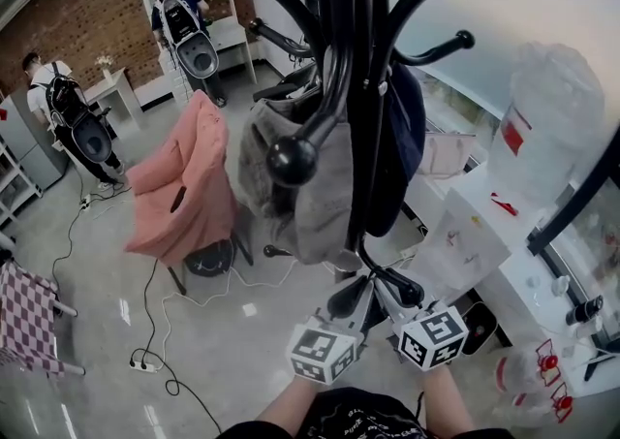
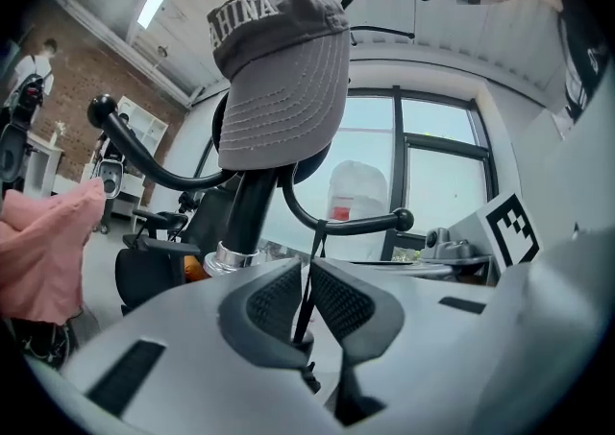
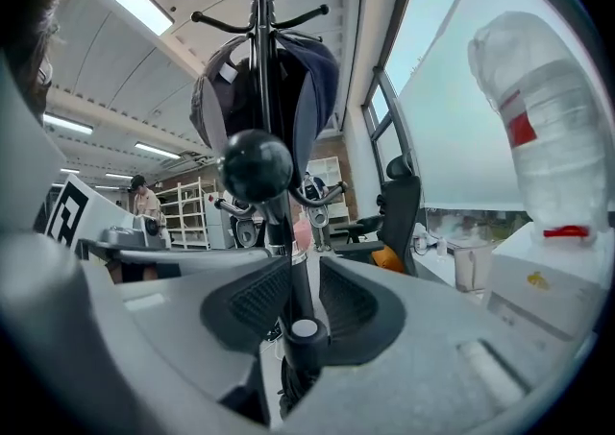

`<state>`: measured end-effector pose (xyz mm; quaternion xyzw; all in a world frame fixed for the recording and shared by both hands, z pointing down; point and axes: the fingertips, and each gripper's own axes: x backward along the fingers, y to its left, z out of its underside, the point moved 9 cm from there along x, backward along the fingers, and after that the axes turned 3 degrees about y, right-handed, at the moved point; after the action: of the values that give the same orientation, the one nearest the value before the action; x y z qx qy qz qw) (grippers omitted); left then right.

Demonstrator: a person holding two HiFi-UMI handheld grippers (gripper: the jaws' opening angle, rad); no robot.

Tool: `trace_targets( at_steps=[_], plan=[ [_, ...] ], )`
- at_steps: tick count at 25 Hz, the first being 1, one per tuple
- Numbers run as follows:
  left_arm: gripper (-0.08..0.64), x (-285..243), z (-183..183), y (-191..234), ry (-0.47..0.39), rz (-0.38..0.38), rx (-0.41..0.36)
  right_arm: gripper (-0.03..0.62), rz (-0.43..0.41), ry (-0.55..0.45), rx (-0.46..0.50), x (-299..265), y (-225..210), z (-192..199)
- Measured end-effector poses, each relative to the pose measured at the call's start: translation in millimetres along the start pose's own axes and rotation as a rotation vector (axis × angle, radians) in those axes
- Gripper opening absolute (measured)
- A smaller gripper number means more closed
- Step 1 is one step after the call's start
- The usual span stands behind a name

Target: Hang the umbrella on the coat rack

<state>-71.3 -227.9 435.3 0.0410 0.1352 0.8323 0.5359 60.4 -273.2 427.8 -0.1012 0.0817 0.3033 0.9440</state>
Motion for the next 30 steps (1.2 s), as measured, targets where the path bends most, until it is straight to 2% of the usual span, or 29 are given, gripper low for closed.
trace_targets(
  at_steps=[3, 6, 14, 22, 30],
  plan=[
    [0.013, 3, -3, -2, -0.007, -0.008, 0.004, 0.094, -0.001, -0.011, -0.005, 3, 1, -1],
    [0.014, 8, -5, 0, -0.022, -0.026, 0.028, 0.135, -0.005, -0.038, -0.016, 7, 3, -3],
    [0.014, 18, 0, -5, 0.001, -0.058, 0.049, 0.137, 0.031, -0.050, -0.025, 24, 5, 2],
    [0.014, 32, 13, -23, 0.047, -0.047, -0.022, 0.137, 0.069, -0.019, -0.018, 39, 20, 17],
    [0.013, 47, 33, -34, 0.086, -0.066, 0.003, 0.130, 0.091, 0.020, -0.004, 50, 34, 35]
  ],
)
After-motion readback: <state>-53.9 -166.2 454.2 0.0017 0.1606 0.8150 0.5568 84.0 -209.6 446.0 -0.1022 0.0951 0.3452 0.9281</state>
